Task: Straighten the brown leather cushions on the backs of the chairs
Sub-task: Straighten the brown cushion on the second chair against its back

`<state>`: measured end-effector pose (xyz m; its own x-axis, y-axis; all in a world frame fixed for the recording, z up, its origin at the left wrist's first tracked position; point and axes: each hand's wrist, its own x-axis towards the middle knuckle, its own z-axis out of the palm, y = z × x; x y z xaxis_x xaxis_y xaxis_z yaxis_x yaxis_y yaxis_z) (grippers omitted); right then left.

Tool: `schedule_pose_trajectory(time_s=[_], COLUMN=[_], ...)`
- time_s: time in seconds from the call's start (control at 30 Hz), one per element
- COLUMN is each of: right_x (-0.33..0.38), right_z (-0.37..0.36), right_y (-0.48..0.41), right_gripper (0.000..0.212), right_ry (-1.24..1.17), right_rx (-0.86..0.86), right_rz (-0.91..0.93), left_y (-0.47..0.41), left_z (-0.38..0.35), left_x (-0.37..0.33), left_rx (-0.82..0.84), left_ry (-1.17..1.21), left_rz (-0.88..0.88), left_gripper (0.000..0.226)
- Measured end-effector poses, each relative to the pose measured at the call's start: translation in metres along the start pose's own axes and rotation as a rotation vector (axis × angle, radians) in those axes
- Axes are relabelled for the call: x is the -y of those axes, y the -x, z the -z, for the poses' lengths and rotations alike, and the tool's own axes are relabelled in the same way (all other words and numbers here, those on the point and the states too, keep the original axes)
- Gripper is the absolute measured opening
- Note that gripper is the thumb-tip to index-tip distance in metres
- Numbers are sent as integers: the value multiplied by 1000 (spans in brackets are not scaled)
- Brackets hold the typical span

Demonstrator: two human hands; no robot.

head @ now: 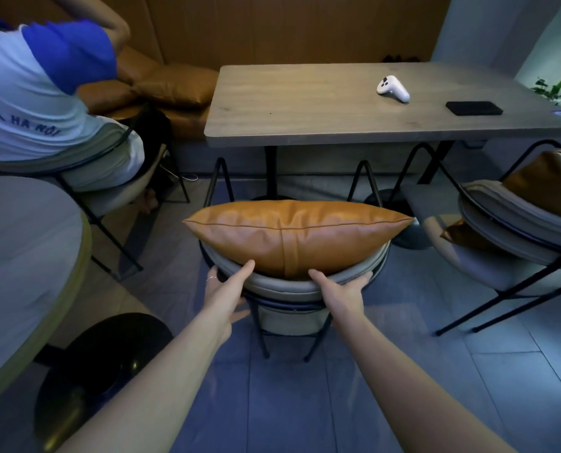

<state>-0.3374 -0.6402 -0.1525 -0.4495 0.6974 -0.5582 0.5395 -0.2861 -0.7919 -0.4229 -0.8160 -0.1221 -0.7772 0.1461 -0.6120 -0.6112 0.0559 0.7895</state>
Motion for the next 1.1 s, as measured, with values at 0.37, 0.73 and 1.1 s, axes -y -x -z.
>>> schedule_pose_trajectory(time_s=[0.37, 0.73, 1.1], right_x=[8, 10, 5], right_z=[-10, 6, -110], right_y=[-5, -12, 25], right_gripper=[124, 73, 42], right_ry=[175, 782, 1313], right_rx=[-161, -355, -37], right_rz=[37, 428, 803], left_y=[-23, -31, -71], left_z=[-3, -23, 27], left_x=[-28, -19, -34], left_rx=[120, 108, 52], left_ry=[119, -6, -443], left_rz=[-18, -36, -250], left_gripper=[101, 91, 71])
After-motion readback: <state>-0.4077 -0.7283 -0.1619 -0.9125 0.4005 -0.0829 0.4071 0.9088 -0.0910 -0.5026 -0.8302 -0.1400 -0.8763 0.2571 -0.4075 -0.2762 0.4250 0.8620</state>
